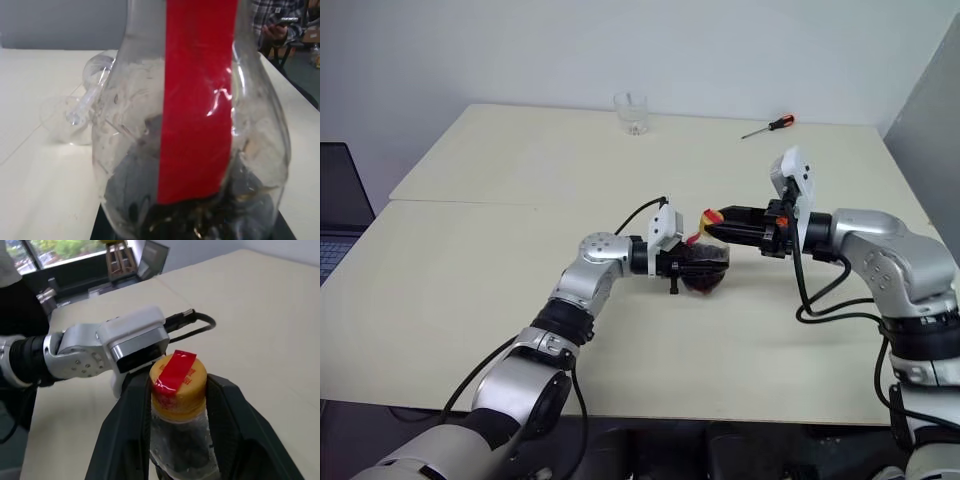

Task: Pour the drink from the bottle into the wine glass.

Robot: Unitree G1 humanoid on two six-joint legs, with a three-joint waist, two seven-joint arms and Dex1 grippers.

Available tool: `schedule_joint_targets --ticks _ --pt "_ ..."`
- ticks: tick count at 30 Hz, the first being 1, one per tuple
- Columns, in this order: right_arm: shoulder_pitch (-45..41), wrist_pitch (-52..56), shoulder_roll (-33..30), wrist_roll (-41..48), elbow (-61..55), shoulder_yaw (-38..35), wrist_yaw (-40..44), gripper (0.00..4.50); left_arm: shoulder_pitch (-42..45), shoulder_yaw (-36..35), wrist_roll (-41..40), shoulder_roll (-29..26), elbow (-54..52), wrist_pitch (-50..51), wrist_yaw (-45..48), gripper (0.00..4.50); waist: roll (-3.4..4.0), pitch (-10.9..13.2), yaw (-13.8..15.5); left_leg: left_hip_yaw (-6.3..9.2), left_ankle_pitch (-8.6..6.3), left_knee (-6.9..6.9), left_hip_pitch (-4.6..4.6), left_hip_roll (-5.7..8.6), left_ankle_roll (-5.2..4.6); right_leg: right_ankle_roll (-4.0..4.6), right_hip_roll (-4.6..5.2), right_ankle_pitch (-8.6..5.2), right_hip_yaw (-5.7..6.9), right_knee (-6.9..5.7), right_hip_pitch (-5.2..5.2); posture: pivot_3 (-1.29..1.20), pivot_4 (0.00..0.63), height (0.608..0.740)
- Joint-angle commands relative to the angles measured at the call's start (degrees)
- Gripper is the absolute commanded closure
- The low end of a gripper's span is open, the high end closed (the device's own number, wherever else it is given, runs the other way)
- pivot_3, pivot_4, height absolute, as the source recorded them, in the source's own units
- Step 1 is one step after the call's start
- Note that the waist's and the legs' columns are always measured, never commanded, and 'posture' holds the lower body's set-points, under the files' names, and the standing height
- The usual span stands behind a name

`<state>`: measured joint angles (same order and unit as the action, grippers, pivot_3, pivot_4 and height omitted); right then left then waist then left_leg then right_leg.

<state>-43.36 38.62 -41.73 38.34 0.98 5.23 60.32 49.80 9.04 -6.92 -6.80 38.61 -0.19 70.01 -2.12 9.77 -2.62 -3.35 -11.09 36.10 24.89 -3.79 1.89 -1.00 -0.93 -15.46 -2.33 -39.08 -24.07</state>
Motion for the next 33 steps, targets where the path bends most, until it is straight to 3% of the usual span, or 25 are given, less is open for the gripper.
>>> schedule_joint_targets --ticks 1,5,10,14,17,22,27,33 --pt "-3.5 -6.2 -0.9 -5.3 4.3 0.6 5.2 3.26 0.5 1.1 -1.5 0.9 -4.3 -0.4 1.5 3.49 0.00 0.0 0.5 -0.02 0.00 0.00 0.02 0.01 0.00 0.00 0.02 0.00 0.00 0.03 0.00 0.00 0.150 0.740" --pt "-3.7 -2.7 -2.0 -4.7 1.8 -1.7 4.3 3.26 0.7 1.1 -1.3 0.8 -3.4 -1.1 1.3 3.49 0.01 0.0 1.0 -0.07 0.00 0.01 0.06 0.04 0.00 0.15 0.09 0.08 -0.03 0.07 0.00 0.00 0.150 0.740" --pt "1.4 4.3 -5.3 0.3 -7.6 -7.9 1.6 1.51 0.9 1.4 -1.1 1.4 -2.1 -2.1 1.5 3.49 0.01 0.0 1.7 -0.06 0.00 0.02 0.11 0.06 0.01 0.20 0.14 0.11 0.02 0.09 0.00 0.00 0.150 0.740" --pt "5.9 8.8 -4.7 5.7 -15.6 -18.7 -7.3 0.06 0.9 2.0 -1.1 2.2 -1.5 -2.8 1.7 3.49 0.01 0.0 1.7 -0.05 0.00 0.04 0.09 0.07 0.01 0.21 0.14 0.12 -0.01 0.03 0.00 0.00 0.150 0.740" --pt "10.7 11.9 -3.2 9.2 -21.9 -26.3 -15.4 0.00 0.8 2.1 -1.1 2.7 -1.5 -2.9 1.6 3.49 0.01 0.0 1.6 -0.01 0.00 0.02 0.06 0.07 0.01 0.20 0.13 0.11 0.02 0.00 0.01 0.00 0.150 0.740" --pt "15.8 20.9 2.5 11.1 -38.0 -32.1 -39.1 0.00 1.2 1.8 -0.3 2.5 -0.3 -4.2 0.8 3.49 0.03 0.0 0.9 0.03 0.00 0.03 0.03 0.06 0.02 -0.02 0.12 -0.02 -0.02 -0.08 0.02 0.00 0.150 0.740" --pt "16.1 28.1 9.6 21.7 -51.3 -31.9 -60.2 0.00 2.5 1.7 0.3 2.6 2.9 -6.2 -0.1 3.49 0.05 0.0 0.8 0.07 0.01 0.02 -0.02 0.05 0.02 -0.05 0.11 -0.03 -0.05 -0.14 0.02 0.00 0.150 0.740" --pt "14.9 37.2 23.9 22.1 -57.5 -22.4 -87.3 0.00 5.8 1.7 2.2 3.8 8.4 -9.9 -1.8 3.49 0.04 0.0 0.9 0.10 0.01 0.02 0.06 0.06 0.01 -0.06 0.11 -0.02 -0.09 -0.07 0.03 0.00 0.150 0.740"
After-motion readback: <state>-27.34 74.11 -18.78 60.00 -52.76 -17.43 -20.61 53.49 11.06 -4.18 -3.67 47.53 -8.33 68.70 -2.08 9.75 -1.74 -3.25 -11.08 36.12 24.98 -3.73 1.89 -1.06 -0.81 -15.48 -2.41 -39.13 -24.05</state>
